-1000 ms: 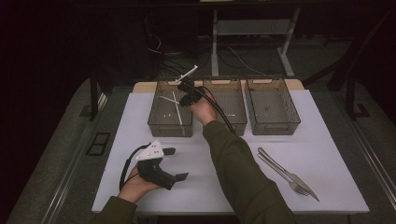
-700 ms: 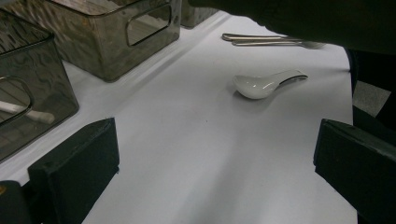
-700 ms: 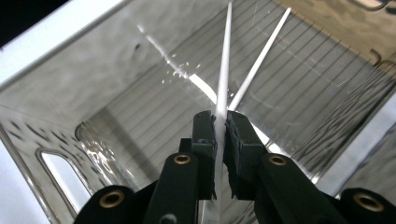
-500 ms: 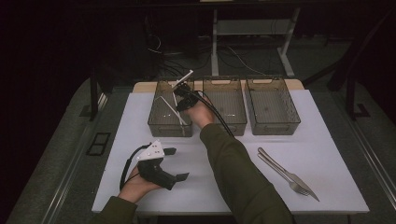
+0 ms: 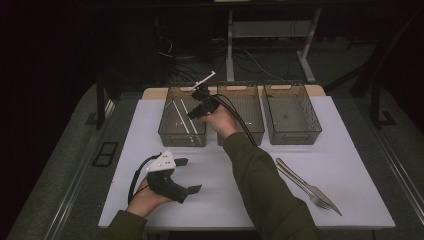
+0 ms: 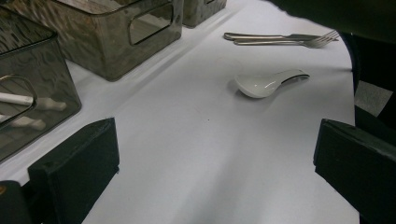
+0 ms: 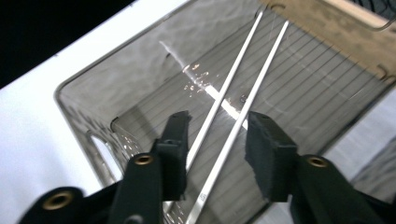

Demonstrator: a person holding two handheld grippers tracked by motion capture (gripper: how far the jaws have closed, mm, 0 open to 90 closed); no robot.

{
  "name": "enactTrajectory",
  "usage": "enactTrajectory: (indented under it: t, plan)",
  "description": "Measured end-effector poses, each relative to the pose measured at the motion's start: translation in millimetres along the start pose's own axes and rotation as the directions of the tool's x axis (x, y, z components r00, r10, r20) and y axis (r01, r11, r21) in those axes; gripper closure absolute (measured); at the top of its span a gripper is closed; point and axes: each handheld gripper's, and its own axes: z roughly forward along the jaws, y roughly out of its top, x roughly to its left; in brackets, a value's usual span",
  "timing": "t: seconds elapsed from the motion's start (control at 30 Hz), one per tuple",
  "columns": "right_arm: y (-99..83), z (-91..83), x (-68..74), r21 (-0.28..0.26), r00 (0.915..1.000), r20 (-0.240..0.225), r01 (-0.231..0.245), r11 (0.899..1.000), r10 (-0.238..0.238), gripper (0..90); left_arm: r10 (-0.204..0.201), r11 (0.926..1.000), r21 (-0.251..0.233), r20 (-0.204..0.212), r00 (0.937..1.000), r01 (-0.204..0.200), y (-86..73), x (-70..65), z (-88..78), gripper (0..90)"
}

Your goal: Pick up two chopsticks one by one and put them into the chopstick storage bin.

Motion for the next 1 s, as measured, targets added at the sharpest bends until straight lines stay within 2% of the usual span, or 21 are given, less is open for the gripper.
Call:
enactTrajectory:
  t: [0.33, 0.43, 0.57, 0.87, 1.0]
  plan:
    - [-20.8, -43.6, -9.5, -0.090, 0.9990, -0.034, 0.027, 0.996, -0.031, 45.4, 0.007, 0.9999, 0.013, -0.008, 0.9999, -0.007, -0.9, -0.1, 0.3, 0.0]
    - [-29.5, -55.5, -12.7, -0.097, 0.9967, -0.054, 0.055, 0.994, -0.060, 42.7, 0.001, 1.0000, 0.009, -0.011, 0.9999, -0.001, -1.1, -0.3, 0.4, 0.0]
    - [-42.5, -72.0, -15.2, -0.115, 0.9945, -0.046, 0.088, 0.989, -0.094, 39.4, 0.004, 0.9998, 0.017, -0.012, 0.9999, -0.003, -1.7, 0.2, 0.4, 0.0]
    - [-74.4, -108.0, -27.9, -0.166, 0.9943, -0.068, 0.069, 0.984, -0.082, 36.8, 0.001, 0.9996, 0.028, -0.021, 0.9998, 0.000, -2.2, -0.4, 1.7, 0.0]
    - [-91.1, -118.5, -30.1, -0.156, 0.9947, -0.064, 0.070, 0.985, -0.081, 36.0, 0.006, 0.9993, 0.037, -0.023, 0.9997, -0.005, -2.3, -0.5, 2.5, 0.0]
